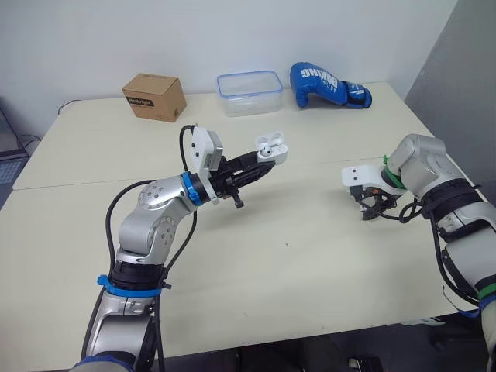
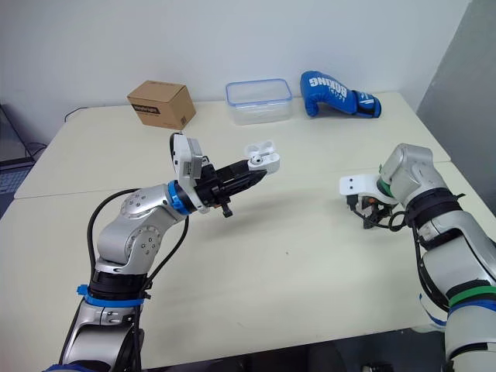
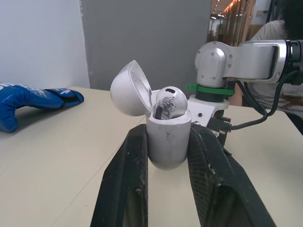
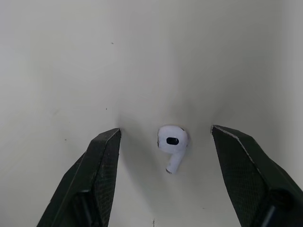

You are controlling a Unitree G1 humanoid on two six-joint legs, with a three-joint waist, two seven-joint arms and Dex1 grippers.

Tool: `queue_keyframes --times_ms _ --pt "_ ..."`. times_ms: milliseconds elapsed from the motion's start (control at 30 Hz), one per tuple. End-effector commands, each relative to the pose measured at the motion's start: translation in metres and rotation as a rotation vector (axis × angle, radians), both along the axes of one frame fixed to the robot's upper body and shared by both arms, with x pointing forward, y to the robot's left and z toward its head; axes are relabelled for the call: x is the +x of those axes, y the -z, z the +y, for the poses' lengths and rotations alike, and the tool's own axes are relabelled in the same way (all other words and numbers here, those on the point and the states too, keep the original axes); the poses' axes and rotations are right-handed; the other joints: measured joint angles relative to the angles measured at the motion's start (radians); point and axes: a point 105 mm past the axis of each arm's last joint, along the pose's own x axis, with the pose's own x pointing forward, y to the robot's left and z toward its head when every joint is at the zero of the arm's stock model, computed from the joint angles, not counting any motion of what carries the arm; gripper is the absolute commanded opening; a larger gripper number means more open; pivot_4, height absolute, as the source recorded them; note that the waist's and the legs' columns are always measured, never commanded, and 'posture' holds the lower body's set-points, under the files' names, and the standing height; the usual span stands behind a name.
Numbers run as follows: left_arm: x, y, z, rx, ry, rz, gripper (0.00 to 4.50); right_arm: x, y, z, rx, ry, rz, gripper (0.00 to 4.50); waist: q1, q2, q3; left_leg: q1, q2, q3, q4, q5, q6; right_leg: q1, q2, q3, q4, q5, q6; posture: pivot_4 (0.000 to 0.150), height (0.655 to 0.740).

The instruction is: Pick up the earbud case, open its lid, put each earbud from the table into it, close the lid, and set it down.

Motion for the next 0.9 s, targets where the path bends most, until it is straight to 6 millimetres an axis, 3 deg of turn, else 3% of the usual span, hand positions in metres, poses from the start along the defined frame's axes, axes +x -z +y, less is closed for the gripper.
queue_keyframes --times_ms 33,200,367,533,700,900 --pt "-0.0071 -0.0119 -0.0024 -0.021 0.019 -0.047 0.78 0.0019 -0.0089 -0.0008 0.001 0.000 -0.028 3.15 0.000 0.000 0.000 0.000 0.000 0.000 0.000 0.000 0.000 0.000 0.000 0.000 0.000 0.000 0.000 0.150 0.7400" --pt "-0.0073 -0.0118 -0.0022 -0.020 0.017 -0.047 0.78 0.0021 -0.0076 -0.0019 -0.007 0.001 -0.031 3.15 0.000 0.000 0.000 0.000 0.000 0.000 0.000 0.000 0.000 0.000 0.000 0.000 0.000 0.000 0.000 0.150 0.7400" --pt "-0.0075 -0.0118 -0.0025 -0.020 0.018 -0.046 0.78 0.0016 -0.0069 -0.0011 -0.006 0.002 -0.026 1.53 0.000 0.000 0.000 0.000 0.000 0.000 0.000 0.000 0.000 0.000 0.000 0.000 0.000 0.000 0.000 0.150 0.7400" --pt "-0.0073 -0.0115 -0.0029 -0.018 0.019 -0.044 0.78 0.0012 -0.0054 -0.0022 -0.011 0.004 -0.025 1.53 0.000 0.000 0.000 0.000 0.000 0.000 0.000 0.000 0.000 0.000 0.000 0.000 0.000 0.000 0.000 0.150 0.7400" --pt "-0.0073 -0.0116 -0.0028 -0.017 0.019 -0.044 0.78 0.0010 -0.0053 -0.0020 -0.011 0.004 -0.027 0.39 0.000 0.000 0.000 0.000 0.000 0.000 0.000 0.000 0.000 0.000 0.000 0.000 0.000 0.000 0.000 0.150 0.7400" --pt "-0.0070 -0.0116 -0.0032 -0.016 0.019 -0.044 0.78 0.0011 -0.0054 -0.0015 -0.011 0.001 -0.032 0.39 0.000 0.000 0.000 0.000 0.000 0.000 0.000 0.000 0.000 0.000 0.000 0.000 0.000 0.000 0.000 0.150 0.7400"
